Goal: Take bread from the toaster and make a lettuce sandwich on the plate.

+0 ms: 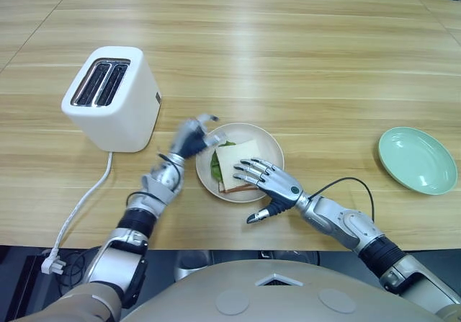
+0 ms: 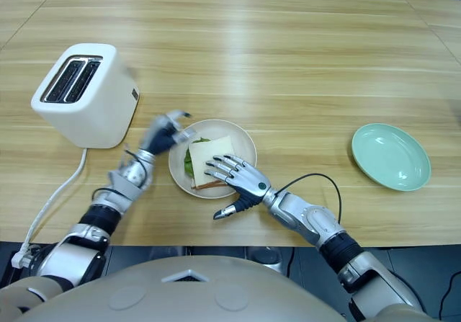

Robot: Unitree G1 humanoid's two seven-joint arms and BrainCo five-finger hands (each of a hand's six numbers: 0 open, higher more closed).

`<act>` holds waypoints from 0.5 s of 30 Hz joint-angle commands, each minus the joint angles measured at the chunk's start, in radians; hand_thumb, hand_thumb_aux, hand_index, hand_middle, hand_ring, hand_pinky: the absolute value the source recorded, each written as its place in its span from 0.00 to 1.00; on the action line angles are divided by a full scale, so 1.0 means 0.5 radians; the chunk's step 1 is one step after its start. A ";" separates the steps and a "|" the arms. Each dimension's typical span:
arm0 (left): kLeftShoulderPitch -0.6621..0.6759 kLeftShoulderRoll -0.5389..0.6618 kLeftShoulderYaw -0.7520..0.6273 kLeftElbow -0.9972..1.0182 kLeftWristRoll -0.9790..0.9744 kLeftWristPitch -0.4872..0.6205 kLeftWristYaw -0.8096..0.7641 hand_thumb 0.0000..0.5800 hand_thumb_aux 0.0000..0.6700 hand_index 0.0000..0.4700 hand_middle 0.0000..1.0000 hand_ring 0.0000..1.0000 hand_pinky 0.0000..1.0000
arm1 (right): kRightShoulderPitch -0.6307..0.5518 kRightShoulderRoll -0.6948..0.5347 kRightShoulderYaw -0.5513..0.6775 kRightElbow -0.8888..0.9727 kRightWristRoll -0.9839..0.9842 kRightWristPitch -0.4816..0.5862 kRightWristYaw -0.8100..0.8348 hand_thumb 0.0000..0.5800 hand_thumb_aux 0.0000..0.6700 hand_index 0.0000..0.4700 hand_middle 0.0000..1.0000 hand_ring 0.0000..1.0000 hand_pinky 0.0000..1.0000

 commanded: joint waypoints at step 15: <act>0.899 0.373 -0.626 -0.584 -1.059 -0.568 -1.366 1.00 1.00 0.98 1.00 1.00 1.00 | 0.364 -0.243 -0.488 -0.605 1.867 -0.547 0.435 1.00 1.00 0.98 1.00 1.00 1.00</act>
